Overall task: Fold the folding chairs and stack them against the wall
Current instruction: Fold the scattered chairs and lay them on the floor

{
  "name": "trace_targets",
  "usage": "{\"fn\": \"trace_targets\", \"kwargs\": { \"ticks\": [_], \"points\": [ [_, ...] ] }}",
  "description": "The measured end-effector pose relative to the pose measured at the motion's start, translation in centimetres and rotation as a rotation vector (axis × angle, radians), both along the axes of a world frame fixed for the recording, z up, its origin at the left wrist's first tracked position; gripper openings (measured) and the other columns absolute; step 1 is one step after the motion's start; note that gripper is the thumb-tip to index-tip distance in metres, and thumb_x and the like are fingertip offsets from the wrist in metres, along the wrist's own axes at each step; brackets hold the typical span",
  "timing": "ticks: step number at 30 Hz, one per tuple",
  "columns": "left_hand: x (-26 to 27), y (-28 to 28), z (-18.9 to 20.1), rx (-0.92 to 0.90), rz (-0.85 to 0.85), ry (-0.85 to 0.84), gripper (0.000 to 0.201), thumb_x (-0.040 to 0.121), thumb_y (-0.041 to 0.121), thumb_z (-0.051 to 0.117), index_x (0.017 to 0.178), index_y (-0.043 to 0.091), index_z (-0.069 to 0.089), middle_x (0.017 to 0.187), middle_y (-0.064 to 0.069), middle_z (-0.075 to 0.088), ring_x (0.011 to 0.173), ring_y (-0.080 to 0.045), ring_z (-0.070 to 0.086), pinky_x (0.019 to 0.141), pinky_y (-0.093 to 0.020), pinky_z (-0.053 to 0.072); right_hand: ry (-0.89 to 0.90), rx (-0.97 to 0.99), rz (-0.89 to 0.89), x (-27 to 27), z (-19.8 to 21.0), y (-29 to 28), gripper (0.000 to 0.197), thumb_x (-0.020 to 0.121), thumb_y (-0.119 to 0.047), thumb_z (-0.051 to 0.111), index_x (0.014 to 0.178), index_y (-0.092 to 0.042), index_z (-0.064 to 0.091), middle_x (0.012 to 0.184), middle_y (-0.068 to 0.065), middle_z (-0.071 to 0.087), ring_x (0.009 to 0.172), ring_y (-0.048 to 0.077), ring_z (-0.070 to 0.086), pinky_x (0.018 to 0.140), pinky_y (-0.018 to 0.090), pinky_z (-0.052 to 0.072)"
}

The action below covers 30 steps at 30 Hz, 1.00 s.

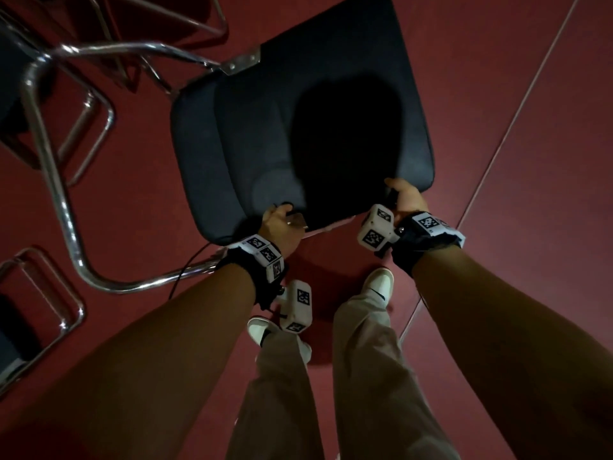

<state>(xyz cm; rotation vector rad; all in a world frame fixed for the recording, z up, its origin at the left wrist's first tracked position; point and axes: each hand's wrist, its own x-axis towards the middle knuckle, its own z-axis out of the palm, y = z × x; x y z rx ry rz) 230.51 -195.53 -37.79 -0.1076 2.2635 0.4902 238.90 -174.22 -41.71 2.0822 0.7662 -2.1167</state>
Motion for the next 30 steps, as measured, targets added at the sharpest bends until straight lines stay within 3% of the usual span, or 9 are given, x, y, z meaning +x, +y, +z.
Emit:
{"fn": "trace_targets", "kwargs": {
  "ticks": [4,8,13,16,20,23,26,28,30],
  "points": [
    [-0.5,0.2,-1.8,-0.027,0.000,0.023,0.054,0.097,0.039,0.056,0.147,0.020,0.048,0.157,-0.003,0.027,0.136,-0.024,0.045,0.109,-0.021,0.030,0.012,0.005,-0.083,-0.3,-2.0,-0.2,0.079,0.049,-0.030,0.083,0.122,-0.008,0.063,0.097,0.017,0.074,0.068,0.032,0.072,0.063,0.047,0.056],
    [-0.5,0.3,-2.1,-0.065,-0.042,0.051,0.054,0.096,0.037,0.057,0.146,0.019,0.047,0.150,-0.003,0.032,0.125,-0.026,0.052,0.096,-0.021,0.033,0.041,0.095,-0.137,-0.4,-1.9,-0.9,0.048,0.074,-0.020,0.077,0.117,-0.005,0.064,0.089,0.012,0.074,0.062,0.024,0.072,0.056,0.031,0.055],
    [-0.3,0.6,-1.9,-0.057,-0.031,0.042,0.051,0.097,0.035,0.053,0.146,0.019,0.047,0.157,-0.003,0.028,0.131,-0.028,0.049,0.106,-0.026,0.035,0.126,0.011,-0.147,-0.3,-1.9,-2.2,0.040,0.090,-0.029,0.069,0.122,-0.006,0.062,0.096,0.013,0.075,0.075,0.026,0.075,0.059,0.033,0.058],
    [-0.1,-0.2,-1.5,-0.010,-0.059,-0.019,0.041,0.098,0.027,0.053,0.138,0.020,0.056,0.164,-0.004,0.020,0.142,-0.026,0.037,0.114,-0.023,0.026,0.143,-0.065,-0.037,-0.1,-1.6,-3.4,0.058,0.088,-0.045,0.069,0.129,-0.006,0.059,0.108,0.017,0.073,0.092,0.032,0.073,0.070,0.037,0.059],
    [-0.6,-3.8,0.1,-0.007,-0.026,0.071,0.037,0.096,0.022,0.060,0.132,0.015,0.062,0.159,-0.010,0.030,0.141,-0.026,0.038,0.111,-0.019,0.027,0.099,-0.080,0.053,-0.3,-0.7,-5.5,0.023,0.098,-0.032,0.059,0.094,-0.010,0.061,0.080,0.006,0.064,0.055,0.015,0.065,0.050,0.022,0.050],
    [-1.2,-7.0,1.9,0.017,0.014,0.104,0.041,0.091,0.022,0.064,0.131,0.016,0.060,0.152,-0.009,0.035,0.136,-0.026,0.044,0.113,-0.020,0.030,0.136,-0.109,0.050,-0.3,0.2,-8.3,0.027,0.100,-0.028,0.054,0.078,-0.012,0.051,0.066,0.004,0.044,0.047,0.017,0.044,0.040,0.018,0.043],
    [-1.5,-10.2,3.6,0.085,0.045,0.103,0.036,0.091,0.015,0.062,0.127,0.013,0.062,0.132,-0.010,0.056,0.115,-0.026,0.059,0.093,-0.021,0.042,0.153,-0.102,0.164,0.6,0.7,-11.6,0.027,0.100,-0.031,0.053,0.080,-0.012,0.053,0.063,0.001,0.039,0.046,0.015,0.036,0.040,0.019,0.037],
    [-1.7,-12.7,4.5,0.152,0.122,0.085,0.030,0.091,0.010,0.061,0.121,0.010,0.065,0.111,-0.010,0.067,0.098,-0.026,0.065,0.077,-0.020,0.042,0.170,-0.062,0.229,0.8,1.2,-14.4,0.023,0.099,-0.028,0.053,0.083,-0.011,0.053,0.064,0.002,0.040,0.045,0.014,0.036,0.043,0.023,0.034],
    [-1.7,-15.9,5.3,0.209,0.218,0.058,0.023,0.089,0.010,0.062,0.110,0.011,0.069,0.090,-0.009,0.069,0.082,-0.027,0.066,0.069,-0.025,0.044,0.147,-0.018,0.270,0.7,1.4,-17.4,0.018,0.097,-0.024,0.057,0.088,-0.009,0.054,0.067,0.005,0.043,0.048,0.016,0.039,0.048,0.026,0.037]
  ]
}}
